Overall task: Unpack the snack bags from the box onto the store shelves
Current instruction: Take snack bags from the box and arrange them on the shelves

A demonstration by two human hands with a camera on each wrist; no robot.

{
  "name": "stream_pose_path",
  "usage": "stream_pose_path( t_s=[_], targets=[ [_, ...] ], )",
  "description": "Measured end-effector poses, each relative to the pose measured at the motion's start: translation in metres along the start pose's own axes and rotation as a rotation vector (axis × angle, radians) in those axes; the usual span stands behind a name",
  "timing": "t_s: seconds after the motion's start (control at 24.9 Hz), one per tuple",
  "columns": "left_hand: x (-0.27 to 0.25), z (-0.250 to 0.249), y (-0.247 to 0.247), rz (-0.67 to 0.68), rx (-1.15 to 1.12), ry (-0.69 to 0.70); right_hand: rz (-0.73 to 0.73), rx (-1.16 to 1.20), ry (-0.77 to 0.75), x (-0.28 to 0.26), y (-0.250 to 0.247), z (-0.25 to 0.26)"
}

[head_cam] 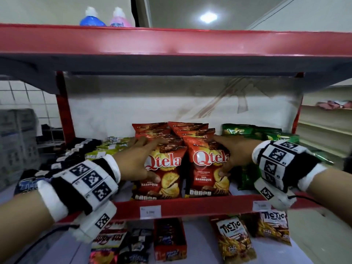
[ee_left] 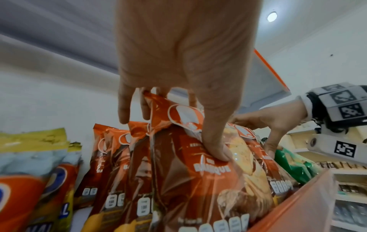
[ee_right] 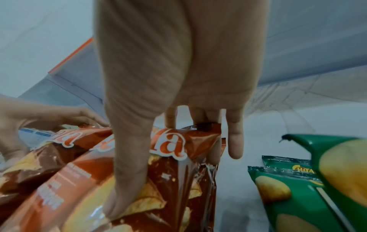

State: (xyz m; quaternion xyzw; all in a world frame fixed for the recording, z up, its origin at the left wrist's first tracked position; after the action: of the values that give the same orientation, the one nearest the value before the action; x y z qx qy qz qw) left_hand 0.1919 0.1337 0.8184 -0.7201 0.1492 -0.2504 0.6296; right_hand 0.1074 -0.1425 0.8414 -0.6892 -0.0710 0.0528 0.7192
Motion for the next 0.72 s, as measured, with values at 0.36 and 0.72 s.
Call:
stream_pose_path(
  t_s=[0.36,0.72],
  targets=[
    [-0.010,0.004,0.004,-0.112,0.094,-0.002,-0.189,0.025,-0.015,-0.024,-0.021,0.018],
    [-0.026,0.000,-0.005,-0.204,0.079,-0.044,-0.427,-0.023,0.040,-0.063,-0.024,0.046]
  ],
)
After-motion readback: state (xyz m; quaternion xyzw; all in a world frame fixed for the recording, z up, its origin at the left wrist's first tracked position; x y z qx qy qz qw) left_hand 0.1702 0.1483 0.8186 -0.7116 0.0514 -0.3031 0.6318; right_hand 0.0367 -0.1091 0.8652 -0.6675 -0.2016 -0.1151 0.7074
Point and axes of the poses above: each hand's wrist, its own x-axis towards the middle knuckle, its own y-axis out of the palm, z = x × y, the point moved 1 cm from there along x, towards the middle knuckle, and after that the axes turned 11 degrees about -y, right-handed, at the moved point
